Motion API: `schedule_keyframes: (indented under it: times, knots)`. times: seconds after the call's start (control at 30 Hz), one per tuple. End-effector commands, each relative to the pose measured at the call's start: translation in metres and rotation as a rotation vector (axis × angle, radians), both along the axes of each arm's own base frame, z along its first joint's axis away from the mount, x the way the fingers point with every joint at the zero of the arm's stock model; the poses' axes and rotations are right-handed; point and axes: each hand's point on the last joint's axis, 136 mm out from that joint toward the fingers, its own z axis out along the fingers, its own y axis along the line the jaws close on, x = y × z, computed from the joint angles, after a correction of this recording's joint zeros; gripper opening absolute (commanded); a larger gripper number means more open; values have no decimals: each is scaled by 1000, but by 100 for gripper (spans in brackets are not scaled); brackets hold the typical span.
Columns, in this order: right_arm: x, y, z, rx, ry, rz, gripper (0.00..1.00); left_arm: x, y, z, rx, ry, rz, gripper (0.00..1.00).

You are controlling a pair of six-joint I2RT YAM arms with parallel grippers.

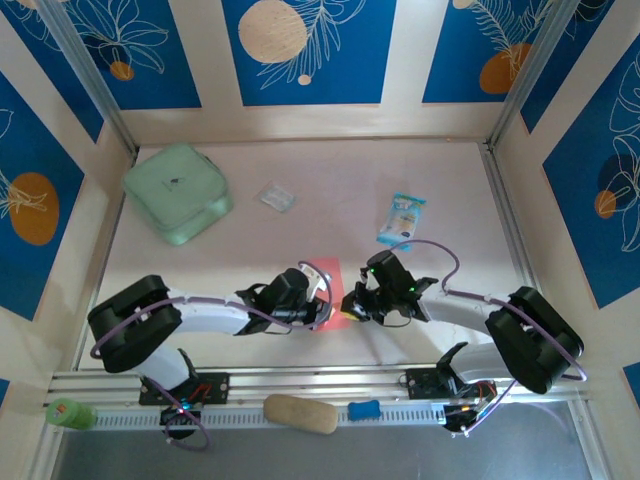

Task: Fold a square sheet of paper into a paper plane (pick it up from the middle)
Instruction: Fold the triangle at the bottom-center of the table.

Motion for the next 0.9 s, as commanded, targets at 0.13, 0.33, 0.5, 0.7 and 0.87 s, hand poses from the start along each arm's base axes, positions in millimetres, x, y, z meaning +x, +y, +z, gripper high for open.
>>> schedule_keyframes:
  times: [0.13,0.33,0.5,0.7,0.87]
  knots:
    - [1,5,-7,-50,16,14,4,1,0,8,-28,6,-5,0]
    - [0,-2,-22,-131,31,7,3,2,1,9,-28,6,-2,0]
    - [-10,-20,-42,-239,79,7,1,5,7,4,-25,28,6,0]
    - [-12,-22,-44,-248,82,9,1,15,19,-6,11,46,28,0]
    - [-10,-20,-40,-239,72,19,1,23,26,-11,50,41,41,0]
